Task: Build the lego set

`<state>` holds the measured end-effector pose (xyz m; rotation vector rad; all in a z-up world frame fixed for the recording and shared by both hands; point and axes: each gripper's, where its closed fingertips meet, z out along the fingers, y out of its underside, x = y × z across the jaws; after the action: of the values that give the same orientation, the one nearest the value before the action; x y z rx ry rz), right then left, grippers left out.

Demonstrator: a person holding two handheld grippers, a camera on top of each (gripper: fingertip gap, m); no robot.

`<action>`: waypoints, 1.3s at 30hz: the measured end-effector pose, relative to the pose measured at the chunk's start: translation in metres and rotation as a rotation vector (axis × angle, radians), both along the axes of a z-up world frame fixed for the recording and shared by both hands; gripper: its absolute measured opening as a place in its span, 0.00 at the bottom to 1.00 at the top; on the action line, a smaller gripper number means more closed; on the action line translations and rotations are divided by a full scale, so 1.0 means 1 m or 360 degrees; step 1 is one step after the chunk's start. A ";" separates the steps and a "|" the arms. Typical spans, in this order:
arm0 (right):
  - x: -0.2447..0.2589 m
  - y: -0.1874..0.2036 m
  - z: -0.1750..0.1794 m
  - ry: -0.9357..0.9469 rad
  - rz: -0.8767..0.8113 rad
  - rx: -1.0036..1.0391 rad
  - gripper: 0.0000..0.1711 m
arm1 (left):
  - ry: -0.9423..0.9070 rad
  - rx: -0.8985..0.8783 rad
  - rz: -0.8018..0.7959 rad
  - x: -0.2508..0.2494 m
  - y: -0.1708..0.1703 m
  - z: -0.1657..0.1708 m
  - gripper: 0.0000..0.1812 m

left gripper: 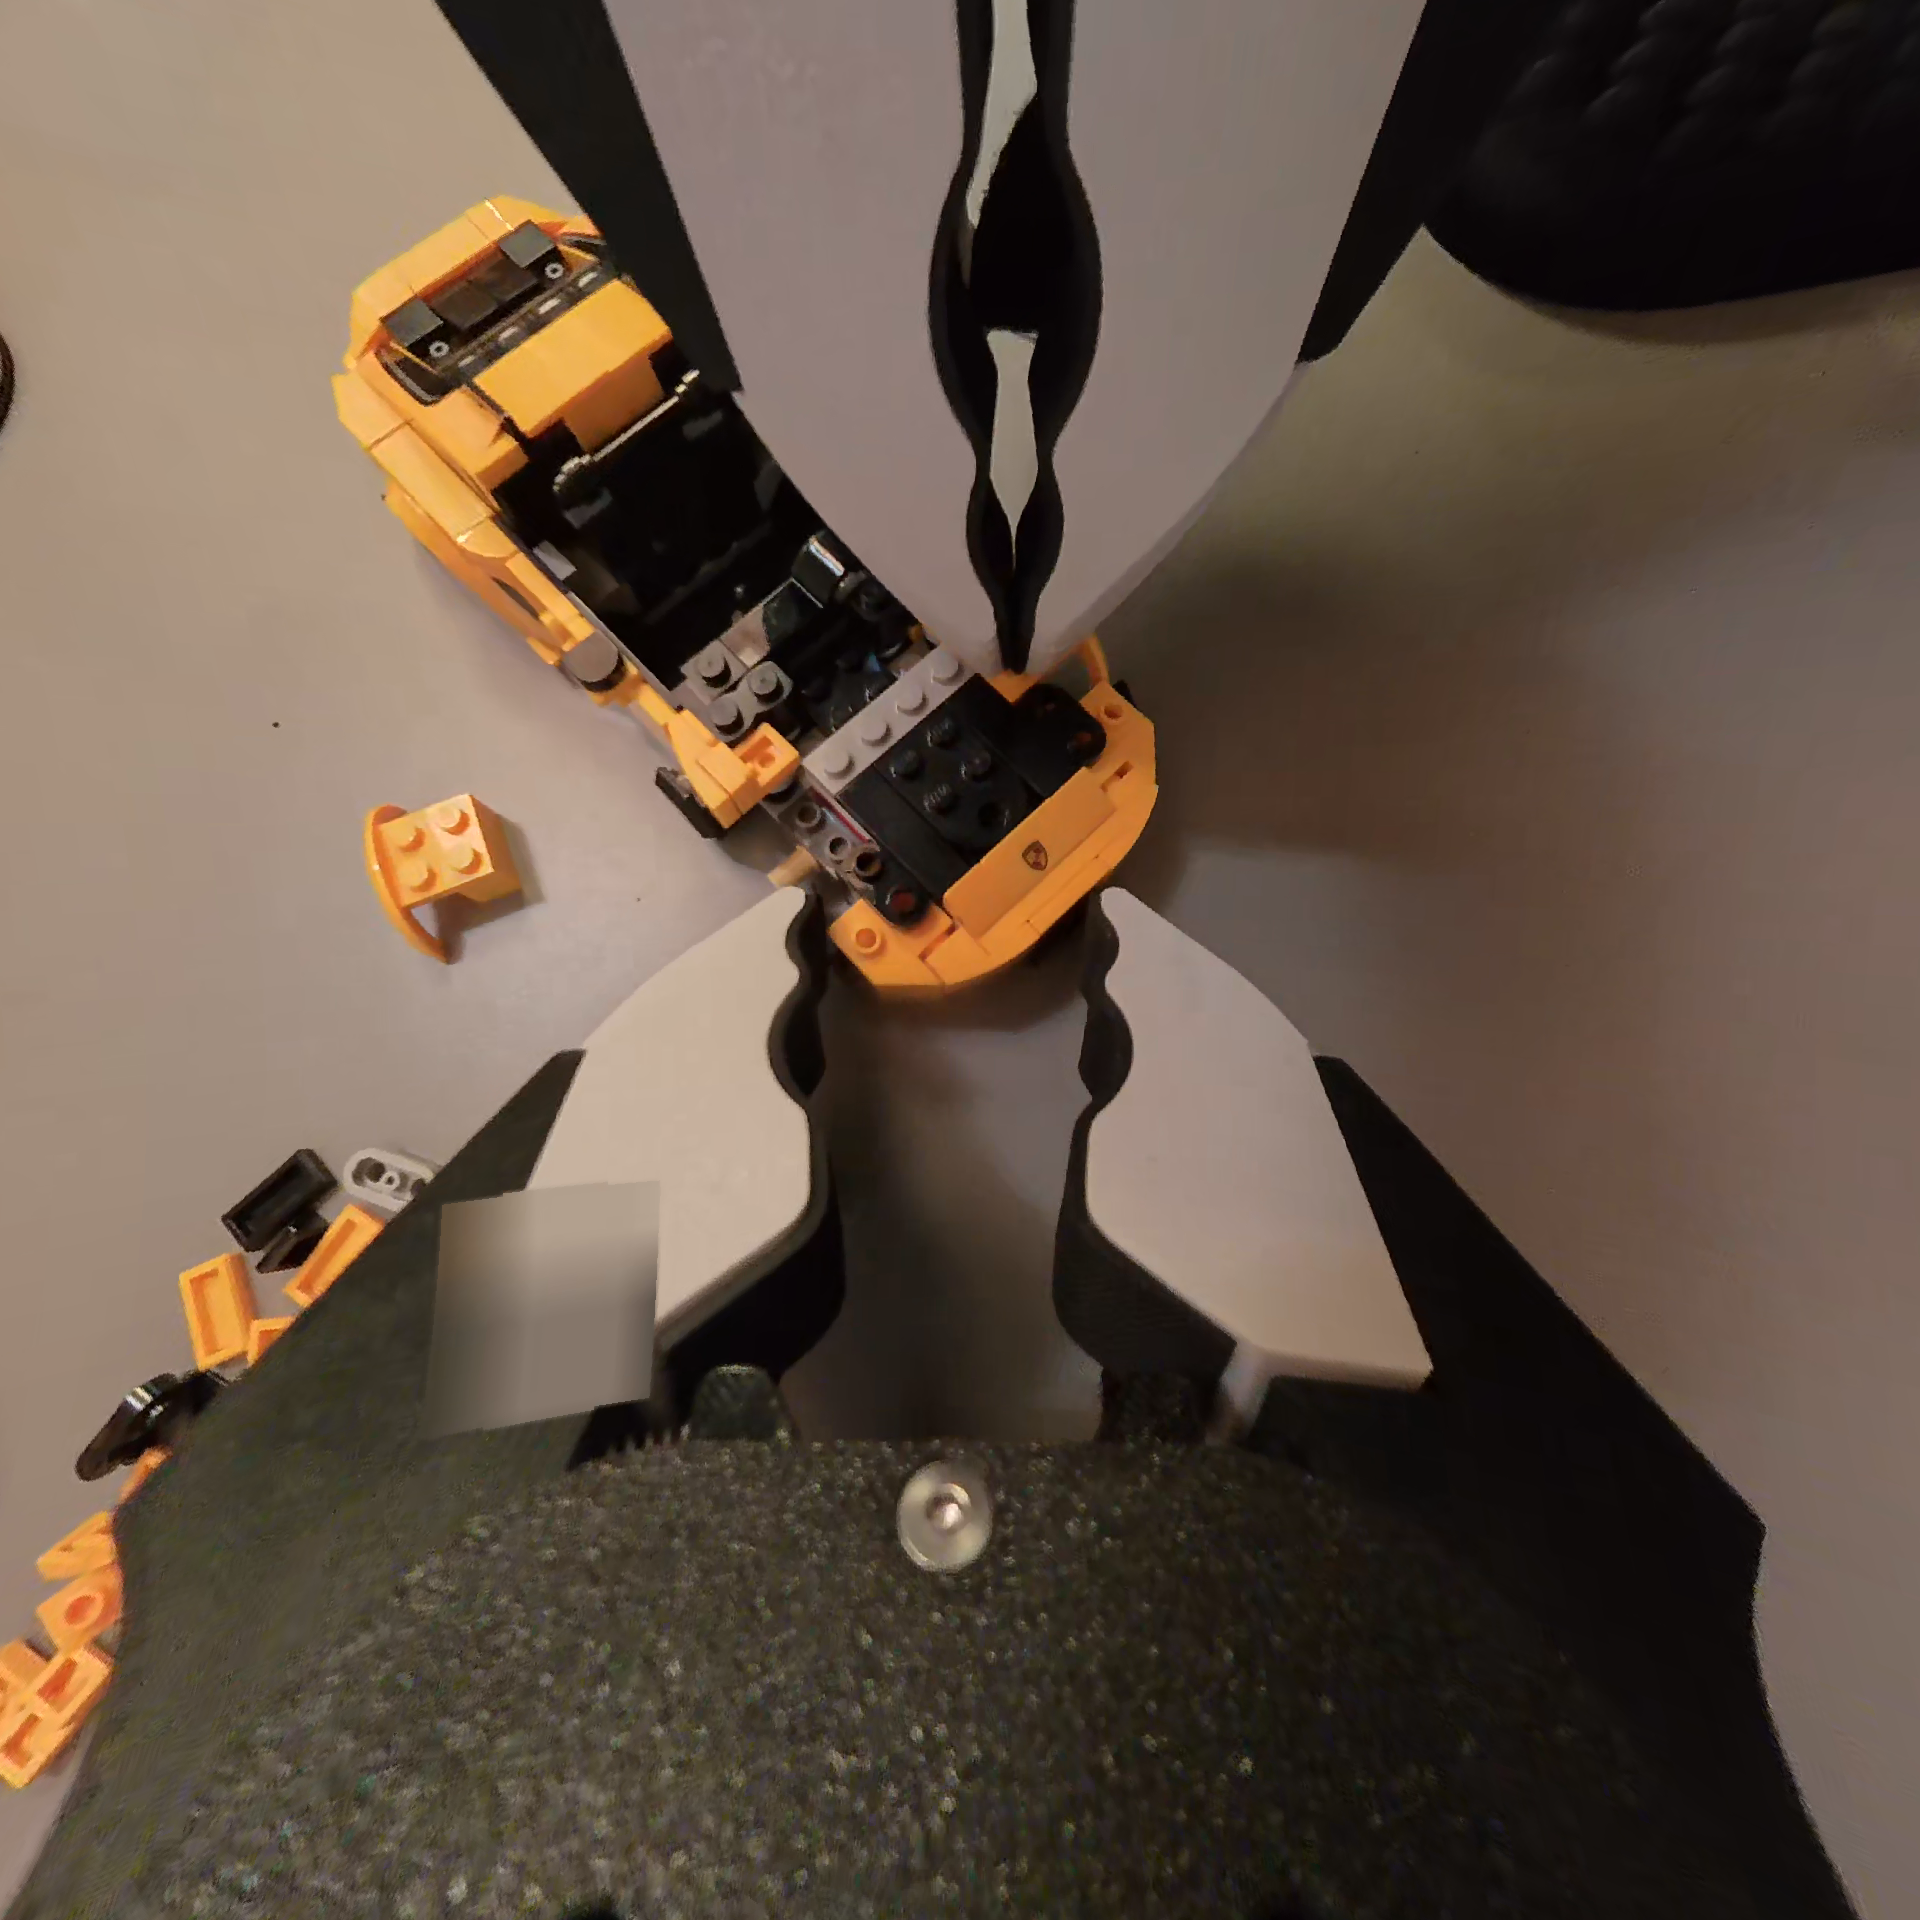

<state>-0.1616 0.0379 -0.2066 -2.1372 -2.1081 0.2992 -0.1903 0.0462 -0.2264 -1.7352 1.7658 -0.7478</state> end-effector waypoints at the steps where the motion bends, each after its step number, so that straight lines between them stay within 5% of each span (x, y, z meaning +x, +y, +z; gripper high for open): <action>1: 0.000 0.000 0.000 -0.0002 0.0001 0.0006 0.00 | -0.0002 0.0002 -0.0002 0.000 0.000 0.000 0.26; 12: -0.006 -0.002 0.011 0.0278 -0.0088 0.0058 0.00 | -0.0023 -0.0017 0.0020 -0.003 0.002 0.001 0.27; 17: 0.008 0.018 0.052 0.0681 -0.0262 0.0193 0.31 | -0.0075 -0.0027 0.0036 -0.003 0.003 0.006 0.30; 23: 0.069 0.050 0.020 0.0570 -0.0310 0.0357 0.52 | -0.0057 0.0063 0.0060 0.001 -0.003 0.008 0.38; 27: 0.071 0.068 -0.004 0.0523 -0.0176 0.0365 0.56 | -0.0021 0.0223 0.0108 0.007 -0.003 0.004 0.43; 34: 0.052 0.081 -0.018 0.0596 0.0011 0.0187 0.51 | -0.0024 0.0170 0.0175 0.011 0.000 0.004 0.35; 39: 0.054 0.060 -0.005 0.0614 -0.0210 -0.0186 0.51 | -0.0209 -0.0372 0.0067 0.008 -0.013 0.025 0.34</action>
<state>-0.1074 0.0979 -0.2112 -2.0611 -1.7653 0.7673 -0.1825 0.0328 -0.2009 -1.8201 1.6012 -1.0601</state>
